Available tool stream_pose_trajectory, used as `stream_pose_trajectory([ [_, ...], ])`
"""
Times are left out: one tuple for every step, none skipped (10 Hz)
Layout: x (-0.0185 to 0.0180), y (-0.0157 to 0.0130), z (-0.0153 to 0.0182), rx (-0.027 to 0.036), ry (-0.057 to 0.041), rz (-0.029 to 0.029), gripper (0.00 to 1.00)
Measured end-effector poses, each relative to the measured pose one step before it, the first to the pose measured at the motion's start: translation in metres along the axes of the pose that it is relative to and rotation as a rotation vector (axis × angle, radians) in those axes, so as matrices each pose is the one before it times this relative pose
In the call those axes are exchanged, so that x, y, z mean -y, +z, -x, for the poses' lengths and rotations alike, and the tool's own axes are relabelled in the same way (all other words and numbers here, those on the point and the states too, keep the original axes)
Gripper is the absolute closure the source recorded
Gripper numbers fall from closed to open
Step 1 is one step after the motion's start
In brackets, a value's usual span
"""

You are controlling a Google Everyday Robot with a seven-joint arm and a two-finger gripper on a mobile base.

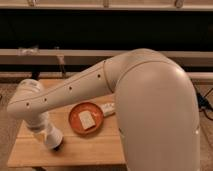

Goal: Place the ceramic cup over the eraser

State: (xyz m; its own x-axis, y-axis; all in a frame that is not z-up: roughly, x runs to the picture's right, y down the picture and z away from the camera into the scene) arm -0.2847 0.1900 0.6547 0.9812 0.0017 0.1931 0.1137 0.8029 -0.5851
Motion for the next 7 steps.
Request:
stream_pose_trajectory([
  [0.00066,0.00353,-0.00053,-0.00311,0.00624,-0.0046,0.24],
  [0.00012,0.00181,-0.0004,-0.00132,0.00372,-0.00036,0.21],
  [-0.00008,0.00294,-0.00146,-0.00297,0.00525,0.00088,0.2],
  [-0.00153,0.00322,0.0008,-0.0032,-0.00065,0.00329,0.2],
  [-0.00109,0.00164,0.0015,-0.0016,-0.00275,0.00154,0.2],
  [0.0004,0.00151,0.00038,-0.00308,0.00041,0.00004,0.2],
  [0.0017,0.00078,-0.00258,-0.01075,0.00308,-0.00164,0.2],
])
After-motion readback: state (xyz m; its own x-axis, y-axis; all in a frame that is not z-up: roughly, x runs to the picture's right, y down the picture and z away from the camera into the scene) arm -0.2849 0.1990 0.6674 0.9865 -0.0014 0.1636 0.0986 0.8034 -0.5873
